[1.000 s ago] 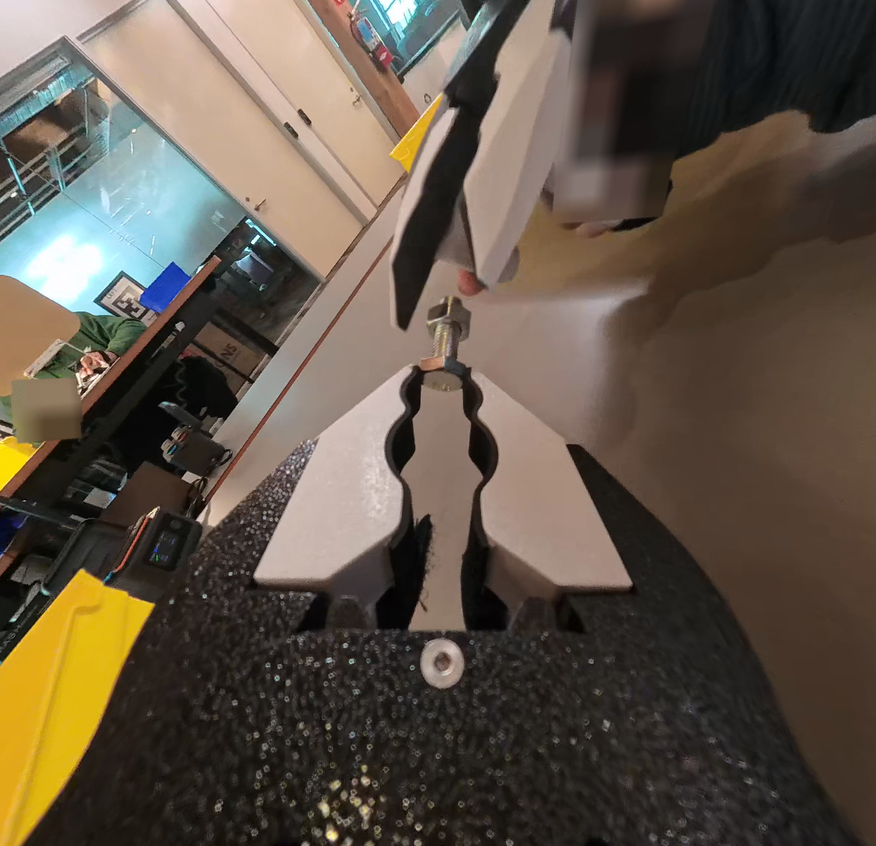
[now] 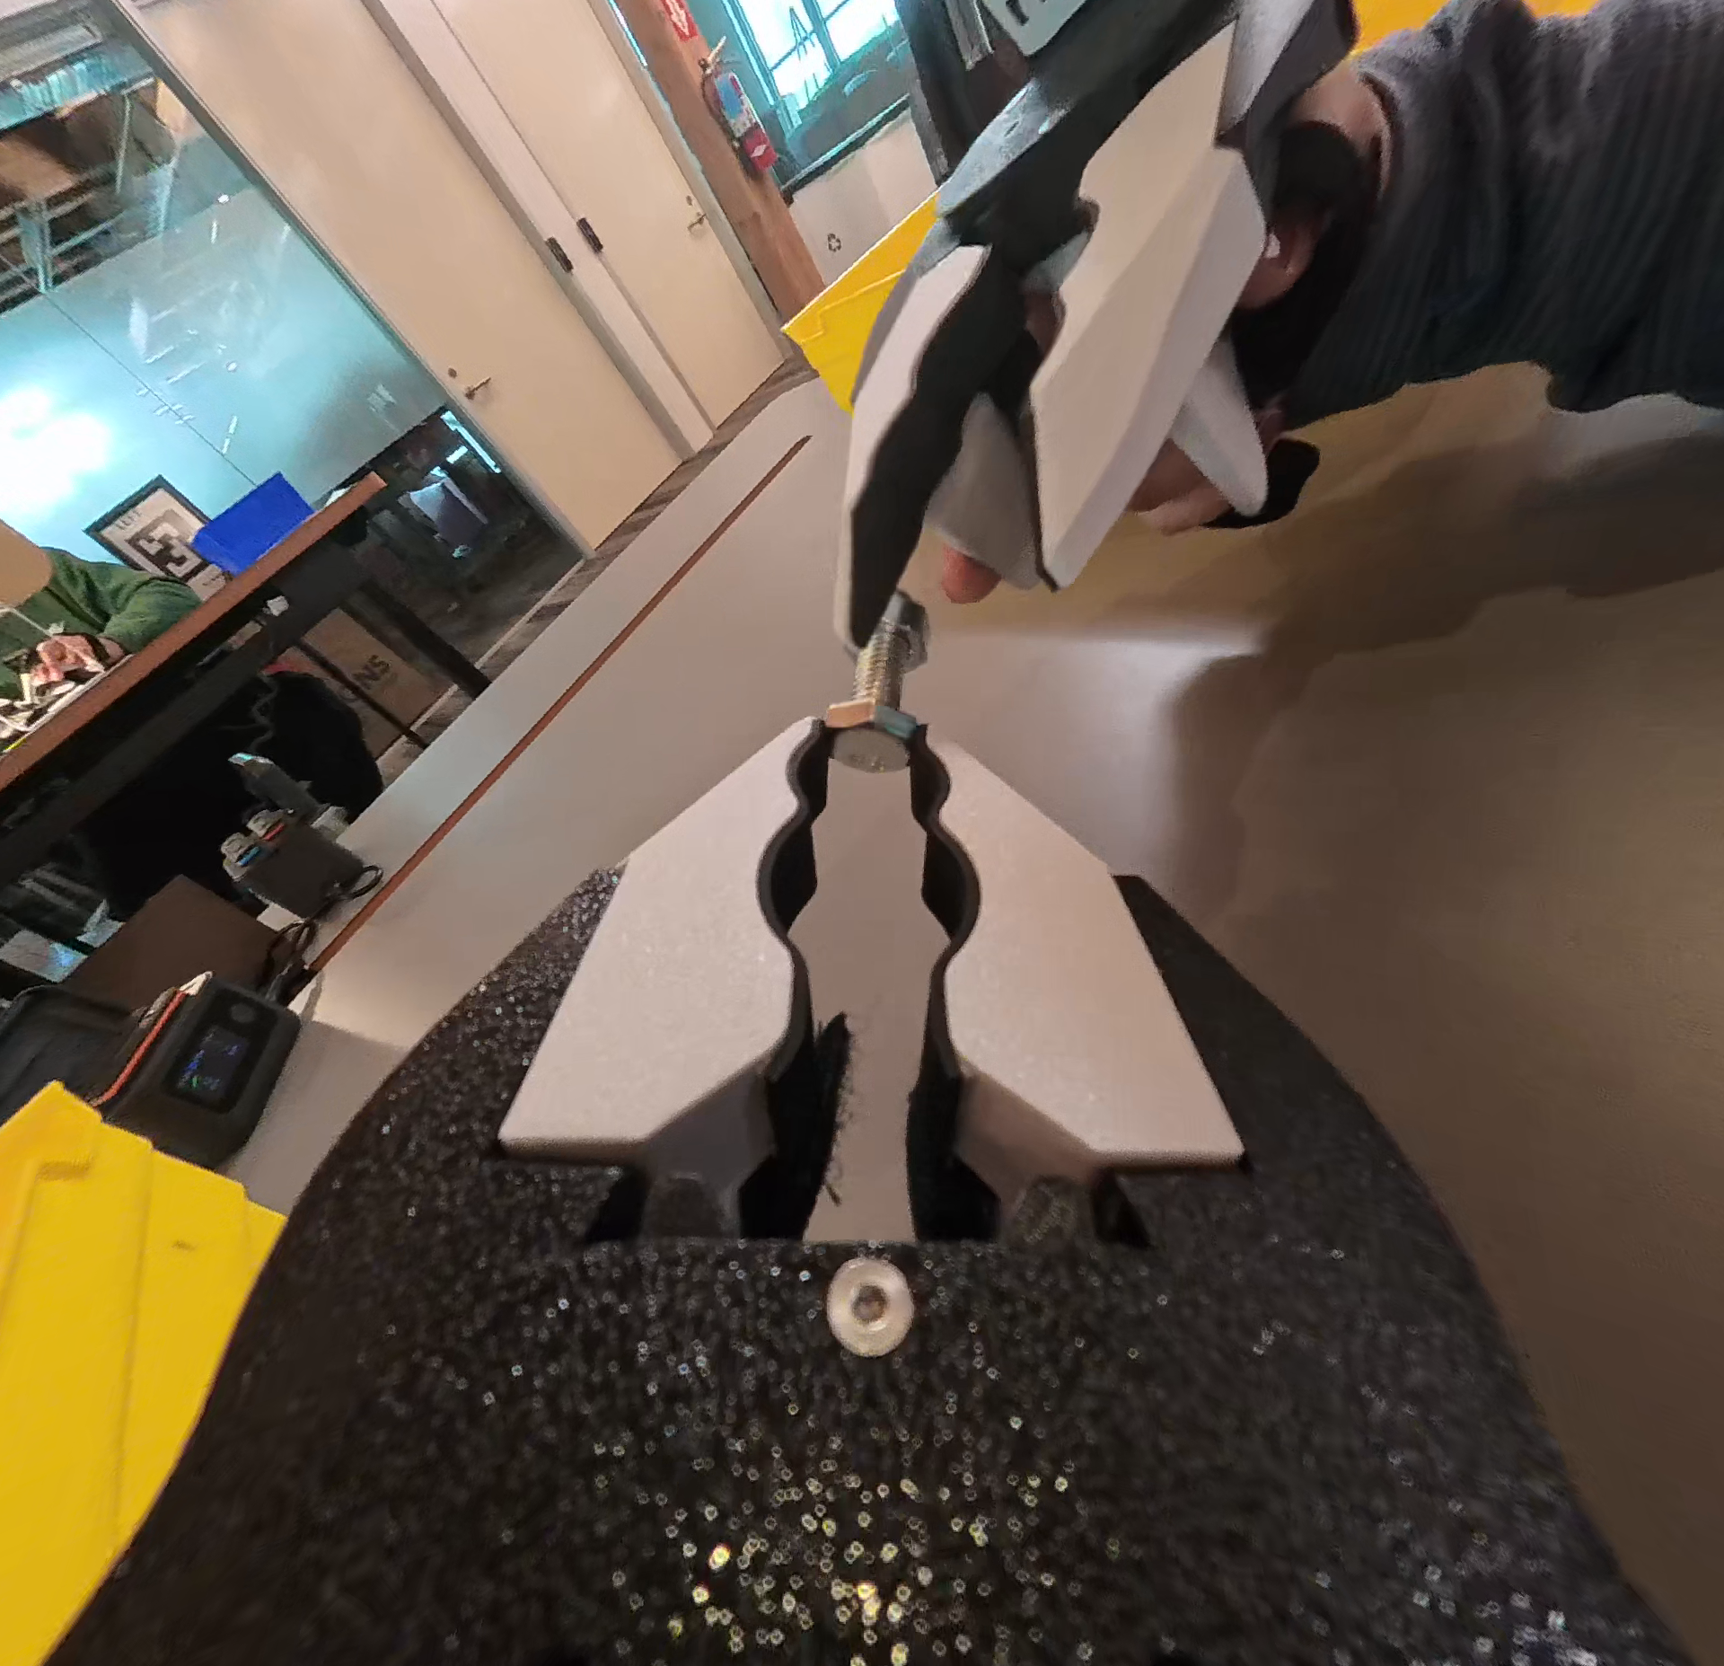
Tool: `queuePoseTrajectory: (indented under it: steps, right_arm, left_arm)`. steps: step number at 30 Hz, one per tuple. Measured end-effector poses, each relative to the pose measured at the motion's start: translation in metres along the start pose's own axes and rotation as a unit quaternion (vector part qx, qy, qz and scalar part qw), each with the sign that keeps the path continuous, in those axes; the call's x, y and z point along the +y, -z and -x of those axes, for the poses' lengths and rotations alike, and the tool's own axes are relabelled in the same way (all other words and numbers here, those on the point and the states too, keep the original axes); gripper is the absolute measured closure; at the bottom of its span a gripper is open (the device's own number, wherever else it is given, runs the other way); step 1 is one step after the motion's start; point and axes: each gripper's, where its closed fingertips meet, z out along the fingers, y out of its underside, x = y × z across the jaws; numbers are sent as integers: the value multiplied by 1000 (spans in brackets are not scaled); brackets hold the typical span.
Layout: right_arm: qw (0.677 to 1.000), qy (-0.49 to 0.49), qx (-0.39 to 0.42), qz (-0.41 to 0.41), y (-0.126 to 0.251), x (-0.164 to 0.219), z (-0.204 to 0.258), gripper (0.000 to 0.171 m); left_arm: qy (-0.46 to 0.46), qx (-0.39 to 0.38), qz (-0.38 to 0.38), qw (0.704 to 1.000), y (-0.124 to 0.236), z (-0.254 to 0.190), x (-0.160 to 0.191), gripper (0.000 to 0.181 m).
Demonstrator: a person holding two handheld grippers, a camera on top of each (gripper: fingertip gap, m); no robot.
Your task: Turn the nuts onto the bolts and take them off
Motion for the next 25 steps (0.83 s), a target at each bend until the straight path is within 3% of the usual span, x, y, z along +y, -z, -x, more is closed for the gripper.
queuePoseTrajectory:
  steps: [1,4,9,14,25]
  right_arm:
    - [1000,-3,2,6,1,2,-1,134]
    - [999,-19,1,37,4,12,-1,140]
    - [998,-20,30,54,2,20,-13,135]
    - [999,-15,24,36,2,14,-10,132]
    - [999,5,34,6,0,5,-13,131]
  left_arm:
    - [-4,-2,-2,1000,0,0,-1,166]
    - [-9,-23,-10,1000,3,6,-4,166]
    - [5,-1,-44,999,6,3,-13,166]
    - [-33,18,-35,999,1,-11,-14,166]
    - [-5,12,-31,999,3,-4,-11,166]
